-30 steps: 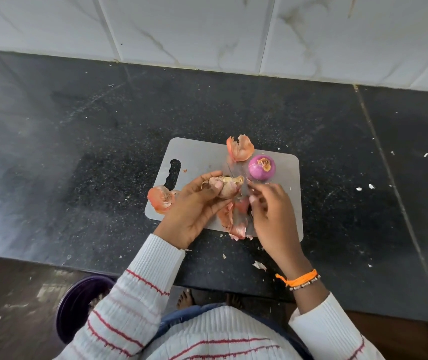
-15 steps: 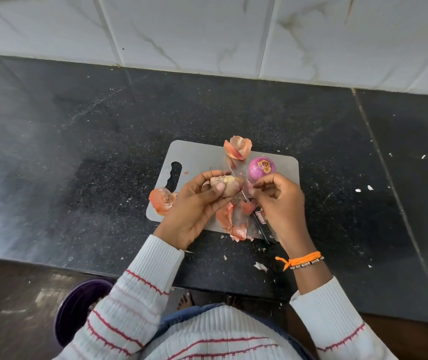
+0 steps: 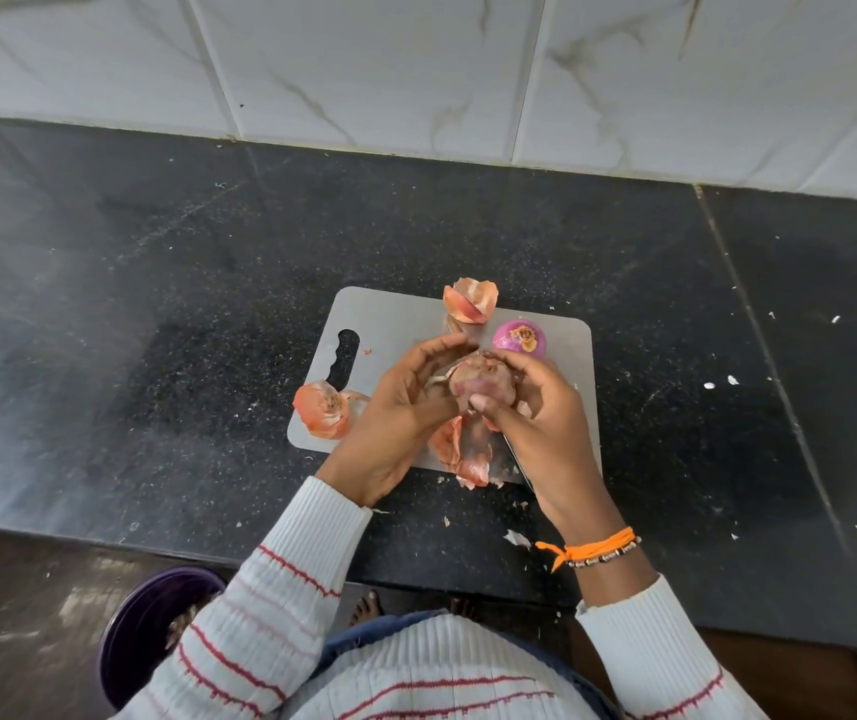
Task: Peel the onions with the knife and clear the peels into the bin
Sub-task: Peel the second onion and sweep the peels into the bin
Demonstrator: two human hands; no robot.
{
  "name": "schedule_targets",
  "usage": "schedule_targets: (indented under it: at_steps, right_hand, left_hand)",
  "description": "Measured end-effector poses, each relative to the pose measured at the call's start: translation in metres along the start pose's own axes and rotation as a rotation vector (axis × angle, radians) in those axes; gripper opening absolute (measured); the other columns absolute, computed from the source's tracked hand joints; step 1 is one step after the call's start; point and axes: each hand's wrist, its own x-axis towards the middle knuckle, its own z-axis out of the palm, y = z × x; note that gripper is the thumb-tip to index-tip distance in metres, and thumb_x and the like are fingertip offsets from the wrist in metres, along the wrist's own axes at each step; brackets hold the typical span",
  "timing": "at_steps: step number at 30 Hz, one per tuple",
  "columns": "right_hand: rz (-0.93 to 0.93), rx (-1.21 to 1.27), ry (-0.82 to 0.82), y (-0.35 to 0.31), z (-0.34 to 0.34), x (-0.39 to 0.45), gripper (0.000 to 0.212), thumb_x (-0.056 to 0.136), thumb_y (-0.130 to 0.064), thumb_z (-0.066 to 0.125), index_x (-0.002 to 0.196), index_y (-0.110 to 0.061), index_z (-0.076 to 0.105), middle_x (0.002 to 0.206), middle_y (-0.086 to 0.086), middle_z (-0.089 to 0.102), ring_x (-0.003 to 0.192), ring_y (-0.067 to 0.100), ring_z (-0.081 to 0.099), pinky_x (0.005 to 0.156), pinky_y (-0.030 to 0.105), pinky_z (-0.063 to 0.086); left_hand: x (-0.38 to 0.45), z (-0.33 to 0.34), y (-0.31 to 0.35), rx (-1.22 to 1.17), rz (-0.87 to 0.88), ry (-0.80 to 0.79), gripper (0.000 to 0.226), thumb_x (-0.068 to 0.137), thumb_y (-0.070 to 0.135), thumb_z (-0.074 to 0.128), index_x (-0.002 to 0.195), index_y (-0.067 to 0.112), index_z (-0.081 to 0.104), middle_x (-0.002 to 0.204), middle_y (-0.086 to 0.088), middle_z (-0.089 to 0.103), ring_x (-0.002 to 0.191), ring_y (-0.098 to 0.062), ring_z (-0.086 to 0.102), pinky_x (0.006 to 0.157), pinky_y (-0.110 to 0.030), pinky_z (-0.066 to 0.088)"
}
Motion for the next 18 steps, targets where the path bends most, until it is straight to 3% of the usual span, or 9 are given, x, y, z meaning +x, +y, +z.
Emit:
schedule_targets:
  at_steps: [4,8,14,18]
  right_hand:
    - [-0.095,-0.074,0.065,0.0010,0.0000,0.0008,0.048,0.068,-0.003,0.079,0.095,-0.037,0.060,0.104,-0.007,0.061,0.103,0.013,0.062,0.086,0.039,0.055]
    - [-0.061,-0.008,0.038,0.0033,-0.0038,0.0013,0.035,0.069,-0.013,0.081,0.096,-0.028,0.064,0.101,0.004,0.069,0.099,0.020,0.066,0.082,0.049,0.055]
    - [0.028,0.149,0.048,-0.0003,-0.0040,0.0017,0.018,0.070,-0.030,0.077,0.085,-0.023,0.070,0.088,0.005,0.073,0.089,0.023,0.069,0.079,0.046,0.056]
    - [0.011,0.117,0.103,0.0047,-0.0039,0.0044,0.005,0.082,-0.020,0.071,0.078,-0.021,0.068,0.081,0.009,0.071,0.081,0.026,0.067,0.075,0.050,0.055]
  left_hand:
    - [-0.0004,-0.0008,-0.0031,0.003,-0.096,0.029,0.045,0.078,0.004,0.060,0.123,0.005,0.055,0.112,-0.015,0.063,0.098,-0.019,0.065,0.084,-0.026,0.055]
    - [-0.0001,-0.0033,-0.0021,0.037,-0.076,0.031,0.044,0.077,0.006,0.060,0.121,0.005,0.057,0.107,-0.013,0.068,0.101,-0.021,0.065,0.088,-0.029,0.054]
    - [-0.0004,-0.0055,0.0012,0.059,-0.095,0.026,0.038,0.077,0.006,0.060,0.115,0.005,0.061,0.101,-0.008,0.071,0.093,-0.020,0.069,0.083,-0.028,0.056]
    - [-0.0006,-0.0041,-0.0012,0.119,-0.104,0.059,0.034,0.082,0.000,0.058,0.115,0.002,0.060,0.104,-0.014,0.068,0.092,-0.019,0.069,0.081,-0.028,0.057]
